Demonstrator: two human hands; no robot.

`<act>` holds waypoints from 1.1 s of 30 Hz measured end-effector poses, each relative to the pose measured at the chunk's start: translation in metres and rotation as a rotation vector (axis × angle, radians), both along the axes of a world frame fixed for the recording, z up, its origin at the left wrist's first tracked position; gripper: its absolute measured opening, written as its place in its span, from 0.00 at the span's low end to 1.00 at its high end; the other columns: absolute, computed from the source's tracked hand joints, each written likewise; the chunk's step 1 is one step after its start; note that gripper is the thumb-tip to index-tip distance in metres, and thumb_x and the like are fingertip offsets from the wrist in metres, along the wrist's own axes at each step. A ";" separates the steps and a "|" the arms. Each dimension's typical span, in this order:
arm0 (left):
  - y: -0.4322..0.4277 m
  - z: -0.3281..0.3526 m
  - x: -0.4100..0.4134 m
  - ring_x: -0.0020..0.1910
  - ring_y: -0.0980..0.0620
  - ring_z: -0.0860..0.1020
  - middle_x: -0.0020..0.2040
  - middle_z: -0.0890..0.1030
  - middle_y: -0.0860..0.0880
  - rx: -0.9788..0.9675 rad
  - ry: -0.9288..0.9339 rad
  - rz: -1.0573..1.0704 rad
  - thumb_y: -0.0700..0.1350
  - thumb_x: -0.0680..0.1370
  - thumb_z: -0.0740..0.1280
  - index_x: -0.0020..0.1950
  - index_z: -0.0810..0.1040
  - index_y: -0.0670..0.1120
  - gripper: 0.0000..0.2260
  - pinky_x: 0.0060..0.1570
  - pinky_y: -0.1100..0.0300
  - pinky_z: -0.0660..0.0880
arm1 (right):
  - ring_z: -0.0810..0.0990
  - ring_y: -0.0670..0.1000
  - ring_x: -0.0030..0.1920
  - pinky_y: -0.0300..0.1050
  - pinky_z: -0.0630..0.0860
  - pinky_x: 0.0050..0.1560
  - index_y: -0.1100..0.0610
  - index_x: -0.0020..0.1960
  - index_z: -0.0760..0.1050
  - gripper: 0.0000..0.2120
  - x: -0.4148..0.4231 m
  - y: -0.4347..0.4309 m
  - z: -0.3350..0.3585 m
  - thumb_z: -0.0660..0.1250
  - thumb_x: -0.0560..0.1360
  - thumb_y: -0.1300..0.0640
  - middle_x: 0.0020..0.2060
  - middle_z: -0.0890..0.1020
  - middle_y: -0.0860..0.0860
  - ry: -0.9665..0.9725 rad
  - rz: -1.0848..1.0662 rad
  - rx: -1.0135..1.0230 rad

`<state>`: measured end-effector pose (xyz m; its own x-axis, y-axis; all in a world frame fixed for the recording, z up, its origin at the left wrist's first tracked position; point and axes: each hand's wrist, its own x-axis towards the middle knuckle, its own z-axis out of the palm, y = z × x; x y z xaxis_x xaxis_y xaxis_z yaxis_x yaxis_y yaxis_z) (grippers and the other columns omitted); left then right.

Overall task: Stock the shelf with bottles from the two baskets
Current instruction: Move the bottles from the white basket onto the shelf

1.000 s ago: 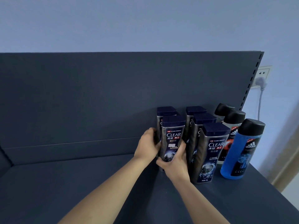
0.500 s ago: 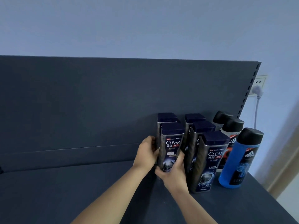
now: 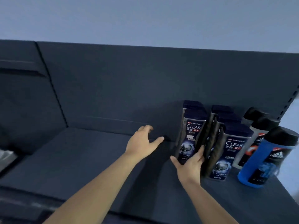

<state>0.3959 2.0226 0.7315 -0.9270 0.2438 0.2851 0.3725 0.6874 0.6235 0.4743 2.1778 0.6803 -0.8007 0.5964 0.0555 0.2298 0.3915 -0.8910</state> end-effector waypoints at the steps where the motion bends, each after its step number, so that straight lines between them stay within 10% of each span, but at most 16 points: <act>1: -0.013 0.001 0.012 0.63 0.54 0.74 0.64 0.74 0.54 -0.041 -0.006 0.064 0.66 0.73 0.65 0.68 0.71 0.51 0.29 0.59 0.55 0.74 | 0.52 0.59 0.76 0.55 0.61 0.71 0.55 0.78 0.36 0.54 0.007 -0.005 -0.001 0.74 0.71 0.50 0.77 0.47 0.60 0.001 0.014 0.012; 7: -0.104 0.004 0.093 0.64 0.47 0.73 0.66 0.73 0.50 -0.180 -0.006 0.418 0.70 0.73 0.61 0.70 0.69 0.50 0.34 0.61 0.49 0.71 | 0.47 0.58 0.77 0.57 0.61 0.73 0.55 0.79 0.42 0.44 0.045 -0.053 0.002 0.69 0.75 0.55 0.77 0.43 0.56 0.125 0.203 0.145; 14: -0.242 -0.003 0.205 0.64 0.42 0.71 0.67 0.71 0.45 -0.380 -0.068 0.807 0.69 0.76 0.57 0.73 0.66 0.47 0.34 0.57 0.48 0.72 | 0.64 0.52 0.71 0.47 0.69 0.65 0.54 0.75 0.59 0.28 0.085 -0.169 0.032 0.65 0.77 0.57 0.72 0.64 0.52 0.303 0.850 0.419; 33: -0.609 -0.087 0.516 0.67 0.42 0.71 0.68 0.72 0.43 -0.273 -0.521 1.494 0.62 0.76 0.64 0.72 0.67 0.44 0.31 0.62 0.49 0.70 | 0.72 0.54 0.63 0.51 0.75 0.54 0.54 0.71 0.64 0.23 0.239 -0.622 -0.022 0.64 0.78 0.51 0.65 0.71 0.52 0.283 1.708 0.603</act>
<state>0.9114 1.4134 0.6442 -0.3474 -0.9375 -0.0215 -0.9061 0.3297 0.2653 0.7135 1.5561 0.6580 -0.3704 -0.9160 0.1541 -0.8322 0.2535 -0.4932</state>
